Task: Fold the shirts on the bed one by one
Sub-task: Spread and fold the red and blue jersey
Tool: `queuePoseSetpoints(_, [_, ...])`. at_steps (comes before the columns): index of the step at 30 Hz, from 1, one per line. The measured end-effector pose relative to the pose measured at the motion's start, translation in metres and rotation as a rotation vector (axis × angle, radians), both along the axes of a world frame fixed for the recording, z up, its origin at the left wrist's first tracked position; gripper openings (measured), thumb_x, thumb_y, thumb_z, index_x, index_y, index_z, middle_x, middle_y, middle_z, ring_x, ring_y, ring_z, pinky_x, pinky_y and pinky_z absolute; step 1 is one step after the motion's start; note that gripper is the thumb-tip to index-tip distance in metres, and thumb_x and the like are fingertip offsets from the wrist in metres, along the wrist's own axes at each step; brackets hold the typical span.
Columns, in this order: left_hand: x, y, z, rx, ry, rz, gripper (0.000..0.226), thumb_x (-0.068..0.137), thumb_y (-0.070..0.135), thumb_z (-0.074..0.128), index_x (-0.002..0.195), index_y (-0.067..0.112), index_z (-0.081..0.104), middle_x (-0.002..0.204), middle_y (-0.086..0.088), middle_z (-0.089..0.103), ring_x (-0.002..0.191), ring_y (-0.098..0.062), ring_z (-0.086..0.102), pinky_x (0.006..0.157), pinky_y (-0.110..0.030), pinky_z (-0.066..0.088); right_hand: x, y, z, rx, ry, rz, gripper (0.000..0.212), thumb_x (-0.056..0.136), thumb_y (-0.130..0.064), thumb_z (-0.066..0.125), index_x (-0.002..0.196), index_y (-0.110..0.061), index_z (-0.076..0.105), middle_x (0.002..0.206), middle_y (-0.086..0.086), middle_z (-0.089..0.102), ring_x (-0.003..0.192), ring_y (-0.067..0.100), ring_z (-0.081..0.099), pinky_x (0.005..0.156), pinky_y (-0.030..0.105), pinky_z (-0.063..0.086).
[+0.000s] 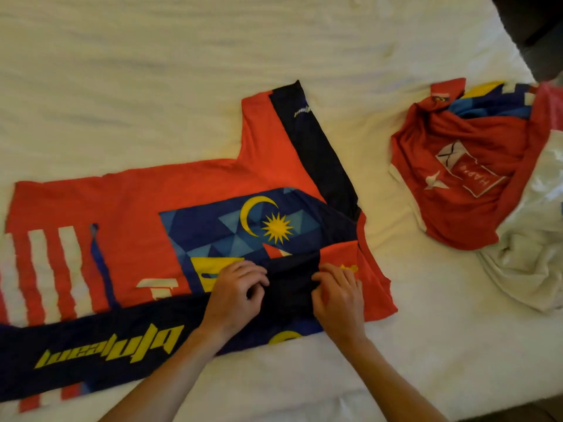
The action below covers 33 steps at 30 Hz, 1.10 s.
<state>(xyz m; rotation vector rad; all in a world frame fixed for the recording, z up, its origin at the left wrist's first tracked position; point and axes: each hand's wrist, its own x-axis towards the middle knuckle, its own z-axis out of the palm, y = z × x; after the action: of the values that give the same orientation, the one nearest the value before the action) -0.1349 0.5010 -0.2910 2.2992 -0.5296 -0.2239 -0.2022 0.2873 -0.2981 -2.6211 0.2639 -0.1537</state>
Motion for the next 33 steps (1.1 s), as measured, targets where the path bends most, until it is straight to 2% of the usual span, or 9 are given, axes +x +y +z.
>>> queuePoseSetpoints(9, [0.133,0.046,0.019,0.232,-0.003,0.118,0.017,0.078,-0.006,0.065,0.082,0.010,0.072,0.085,-0.003,0.072,0.088,-0.031,0.062,0.076,-0.041,0.049,0.176,0.024,0.026,0.000,-0.049,0.230,0.010,0.079,-0.004,0.063,0.078,-0.011,0.069,0.082,0.001,0.068,0.076,0.028,0.062,0.062,0.040,0.049])
queuePoseSetpoints(13, [0.191,0.047,0.015,0.304,-0.064,0.151,0.022,0.082,-0.002,0.060,0.099,0.004,0.070,0.103,-0.012,0.070,0.101,-0.035,0.059,0.085,-0.044,0.047,0.271,0.028,0.026,-0.220,0.182,0.352,0.021,0.093,-0.018,0.051,0.100,-0.011,0.070,0.111,0.004,0.065,0.102,0.028,0.058,0.077,0.040,0.048])
queuePoseSetpoints(18, [0.238,0.046,-0.002,0.415,-0.057,0.152,0.049,0.081,-0.010,0.052,0.125,0.009,0.061,0.127,-0.008,0.060,0.114,-0.031,0.052,0.083,-0.042,0.047,0.369,0.035,0.026,-0.366,0.313,0.469,0.040,0.094,0.000,0.045,0.131,-0.009,0.055,0.147,0.007,0.037,0.128,0.034,0.042,0.091,0.051,0.046])
queuePoseSetpoints(22, [0.250,0.053,-0.025,0.520,-0.049,0.082,0.056,0.086,-0.001,0.063,0.139,0.016,0.053,0.135,-0.007,0.054,0.122,-0.032,0.050,0.095,-0.045,0.045,0.397,0.049,0.005,-0.443,0.419,0.332,0.084,0.092,0.011,0.047,0.157,-0.026,0.011,0.163,0.006,-0.022,0.147,0.042,0.010,0.104,0.066,0.033])
queuePoseSetpoints(24, [0.250,0.057,-0.033,0.511,-0.078,0.056,0.056,0.083,0.001,0.068,0.136,0.014,0.056,0.133,-0.009,0.054,0.121,-0.034,0.051,0.097,-0.047,0.042,0.403,0.050,-0.006,-0.505,0.459,0.254,0.091,0.094,0.003,0.053,0.158,-0.028,-0.005,0.160,0.007,-0.031,0.149,0.042,-0.003,0.107,0.074,0.021])
queuePoseSetpoints(27, [0.254,0.056,-0.036,0.501,-0.076,0.050,0.054,0.080,0.002,0.072,0.132,0.014,0.058,0.130,-0.009,0.054,0.118,-0.034,0.052,0.098,-0.046,0.041,0.421,0.044,-0.007,-0.625,0.487,0.331,0.093,0.096,-0.012,0.055,0.156,-0.022,-0.016,0.164,0.008,-0.019,0.150,0.035,-0.016,0.107,0.078,-0.002])
queuePoseSetpoints(29, [0.257,0.056,-0.035,0.513,-0.048,0.049,0.051,0.080,0.006,0.073,0.128,0.014,0.059,0.127,-0.008,0.055,0.118,-0.032,0.051,0.097,-0.044,0.040,0.432,0.041,-0.003,-0.645,0.541,0.370,0.107,0.088,-0.019,0.068,0.156,-0.017,-0.016,0.166,0.008,-0.001,0.152,0.032,-0.009,0.105,0.078,-0.009])
queuePoseSetpoints(31, [0.262,0.055,-0.033,0.556,-0.020,0.052,0.043,0.082,0.014,0.074,0.122,0.014,0.060,0.121,-0.007,0.057,0.116,-0.031,0.050,0.094,-0.043,0.040,0.434,0.040,-0.001,-0.680,0.561,0.365,0.113,0.079,-0.027,0.079,0.157,-0.011,0.000,0.160,0.011,0.022,0.150,0.031,0.011,0.108,0.078,-0.007])
queuePoseSetpoints(33, [0.266,0.057,-0.031,0.623,-0.006,0.060,0.033,0.085,0.023,0.074,0.114,0.013,0.062,0.115,-0.008,0.060,0.113,-0.031,0.051,0.091,-0.043,0.040,0.428,0.036,0.001,-0.698,0.546,0.357,0.096,0.075,-0.037,0.082,0.149,-0.009,0.027,0.143,0.010,0.046,0.142,0.032,0.030,0.111,0.074,-0.006])
